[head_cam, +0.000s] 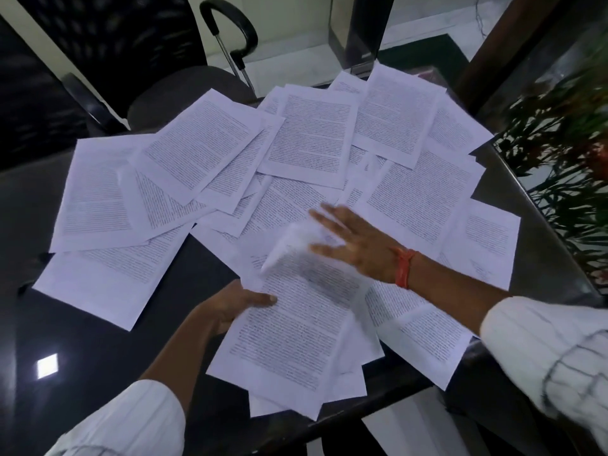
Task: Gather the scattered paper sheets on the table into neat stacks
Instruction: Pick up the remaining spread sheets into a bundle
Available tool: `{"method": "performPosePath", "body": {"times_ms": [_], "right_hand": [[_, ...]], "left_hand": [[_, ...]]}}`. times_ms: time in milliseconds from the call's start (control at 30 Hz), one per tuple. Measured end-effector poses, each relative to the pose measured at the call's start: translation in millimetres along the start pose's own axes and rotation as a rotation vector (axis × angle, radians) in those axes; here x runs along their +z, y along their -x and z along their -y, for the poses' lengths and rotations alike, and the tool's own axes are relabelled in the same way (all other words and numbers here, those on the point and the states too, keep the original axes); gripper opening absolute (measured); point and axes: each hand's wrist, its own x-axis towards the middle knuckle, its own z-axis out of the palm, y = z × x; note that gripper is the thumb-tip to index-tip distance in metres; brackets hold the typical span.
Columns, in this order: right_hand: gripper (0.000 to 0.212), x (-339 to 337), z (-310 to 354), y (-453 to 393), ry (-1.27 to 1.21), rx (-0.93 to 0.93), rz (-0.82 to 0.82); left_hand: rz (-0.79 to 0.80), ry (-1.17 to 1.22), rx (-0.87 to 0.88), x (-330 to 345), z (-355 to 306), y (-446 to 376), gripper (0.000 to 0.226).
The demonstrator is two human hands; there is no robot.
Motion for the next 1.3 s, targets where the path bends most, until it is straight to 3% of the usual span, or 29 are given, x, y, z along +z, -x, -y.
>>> {"method": "performPosePath", "body": {"times_ms": [33,100,167,233,300,367,433,467,567,633,700,767,967,1133,1200,1300], "right_hand": [[0.077,4,3,-3,0.021,0.177,-0.035],[0.074,17,21,-3,-0.049,0.558,-0.080],[0.068,34,46,8,-0.238,0.919,-0.111],[0.087,43,75,19,-0.504,1.244,-0.174],[0.113,40,95,22,-0.799,1.464,-0.263],[0.107,28,101,22,-1.144,1.566,-0.367],[0.076,18,102,19,-1.427,1.458,-0.398],[0.067,12,101,16,-1.426,1.349,-0.403],[0.094,-7,84,5,-1.197,1.134,-0.388],[0.108,-26,70,-5,-1.298,1.065,-0.375],[0.100,-44,58,-12,-1.452,0.932,-0.344],[0.076,-59,55,-18,-1.515,0.809,-0.396],[0.027,-74,91,-36,-1.307,0.952,-0.613],[0.035,-100,129,-36,-1.153,0.648,-0.731],[0.034,-89,134,-35,-1.108,0.694,-0.634],[0.034,-62,136,-38,-1.095,0.906,-0.389]], "left_hand": [[-0.037,0.030,0.006,3,1,0,0.061],[-0.105,0.081,0.013,4,5,-1,0.042],[-0.159,0.113,0.058,4,11,-2,0.034],[-0.184,0.168,0.141,11,10,5,0.033],[-0.179,0.248,0.238,16,7,19,0.037],[-0.159,0.269,0.332,16,0,34,0.038],[-0.159,0.223,0.417,13,-13,48,0.036],[-0.179,0.190,0.470,11,-21,54,0.032],[-0.213,-0.013,0.654,9,-50,75,0.020],[-0.194,-0.092,0.740,7,-64,87,0.031],[-0.171,-0.168,0.795,3,-76,94,0.045],[-0.183,-0.195,0.831,-1,-82,95,0.039],[-0.327,0.019,0.859,-3,-54,83,0.050],[-0.361,0.010,1.017,1,-39,114,0.034],[-0.393,-0.055,0.997,-3,-31,117,0.039],[-0.407,-0.137,0.906,-17,-11,108,0.045]]}}
